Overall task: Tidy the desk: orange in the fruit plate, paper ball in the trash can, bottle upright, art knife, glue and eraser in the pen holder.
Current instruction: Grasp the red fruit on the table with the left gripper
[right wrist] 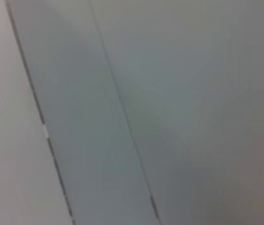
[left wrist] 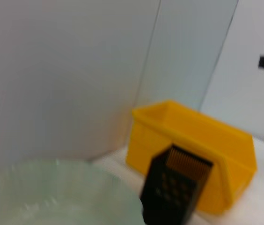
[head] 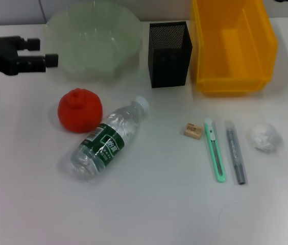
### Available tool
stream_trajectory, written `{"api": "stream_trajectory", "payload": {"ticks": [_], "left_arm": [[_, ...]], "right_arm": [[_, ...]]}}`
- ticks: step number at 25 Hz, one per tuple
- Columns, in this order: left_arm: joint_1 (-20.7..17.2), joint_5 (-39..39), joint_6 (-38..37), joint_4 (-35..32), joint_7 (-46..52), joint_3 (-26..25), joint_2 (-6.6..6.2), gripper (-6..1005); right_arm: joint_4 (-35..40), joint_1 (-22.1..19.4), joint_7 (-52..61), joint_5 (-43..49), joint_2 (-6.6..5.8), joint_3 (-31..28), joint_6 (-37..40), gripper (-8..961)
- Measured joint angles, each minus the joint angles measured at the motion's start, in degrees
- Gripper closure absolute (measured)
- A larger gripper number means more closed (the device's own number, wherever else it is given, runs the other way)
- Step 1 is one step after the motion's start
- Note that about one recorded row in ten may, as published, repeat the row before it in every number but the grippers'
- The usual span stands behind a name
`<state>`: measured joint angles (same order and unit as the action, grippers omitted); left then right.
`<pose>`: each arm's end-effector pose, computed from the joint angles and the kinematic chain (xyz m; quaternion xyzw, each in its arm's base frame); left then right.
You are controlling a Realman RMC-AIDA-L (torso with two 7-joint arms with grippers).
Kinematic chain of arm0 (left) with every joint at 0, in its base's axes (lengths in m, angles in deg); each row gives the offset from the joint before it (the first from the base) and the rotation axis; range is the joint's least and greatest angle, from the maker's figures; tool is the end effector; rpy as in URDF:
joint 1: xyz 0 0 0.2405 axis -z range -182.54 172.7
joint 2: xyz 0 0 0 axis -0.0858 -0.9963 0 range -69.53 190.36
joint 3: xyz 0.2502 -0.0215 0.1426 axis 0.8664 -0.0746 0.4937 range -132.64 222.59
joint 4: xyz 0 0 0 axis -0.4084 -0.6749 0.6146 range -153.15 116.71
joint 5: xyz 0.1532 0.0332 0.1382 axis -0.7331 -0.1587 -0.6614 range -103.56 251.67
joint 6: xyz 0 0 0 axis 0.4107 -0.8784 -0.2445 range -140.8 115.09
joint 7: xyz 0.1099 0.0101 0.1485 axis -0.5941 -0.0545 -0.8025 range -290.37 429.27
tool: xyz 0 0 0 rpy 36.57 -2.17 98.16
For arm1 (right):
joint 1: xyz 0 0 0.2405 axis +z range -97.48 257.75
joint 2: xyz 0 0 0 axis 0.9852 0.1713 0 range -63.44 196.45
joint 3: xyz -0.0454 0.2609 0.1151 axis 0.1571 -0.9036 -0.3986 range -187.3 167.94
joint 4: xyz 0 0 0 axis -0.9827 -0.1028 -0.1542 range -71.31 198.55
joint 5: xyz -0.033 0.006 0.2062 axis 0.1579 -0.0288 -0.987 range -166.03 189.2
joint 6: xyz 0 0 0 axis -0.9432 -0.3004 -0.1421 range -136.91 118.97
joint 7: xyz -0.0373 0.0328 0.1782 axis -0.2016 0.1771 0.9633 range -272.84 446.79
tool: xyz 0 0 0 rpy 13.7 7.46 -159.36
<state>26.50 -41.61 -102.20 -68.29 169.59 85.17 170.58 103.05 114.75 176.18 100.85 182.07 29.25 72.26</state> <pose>-0.2787 0.4031 0.0511 -0.9235 -0.2741 -0.1819 0.1970 0.2154 0.4378 0.0408 -0.8411 0.2425 0.4176 0.2436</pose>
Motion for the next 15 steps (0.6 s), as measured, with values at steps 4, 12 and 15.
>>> {"api": "stream_trajectory", "payload": {"ticks": [4,12,15], "left_arm": [[2.48,-6.97,-0.45,-1.79,5.41,2.91,0.98,225],[3.78,-11.91,6.74,-1.11,4.89,6.62,4.49,228],[3.64,-12.23,8.48,-0.34,4.41,7.18,5.01,229]], "right_arm": [[-1.25,-0.02,-1.04,-0.05,-0.78,-0.21,-0.94,130],[-1.59,0.22,-2.34,0.10,-0.86,-0.25,-0.99,129],[-1.62,0.24,-2.54,0.14,-0.88,-0.20,-0.99,130]]}}
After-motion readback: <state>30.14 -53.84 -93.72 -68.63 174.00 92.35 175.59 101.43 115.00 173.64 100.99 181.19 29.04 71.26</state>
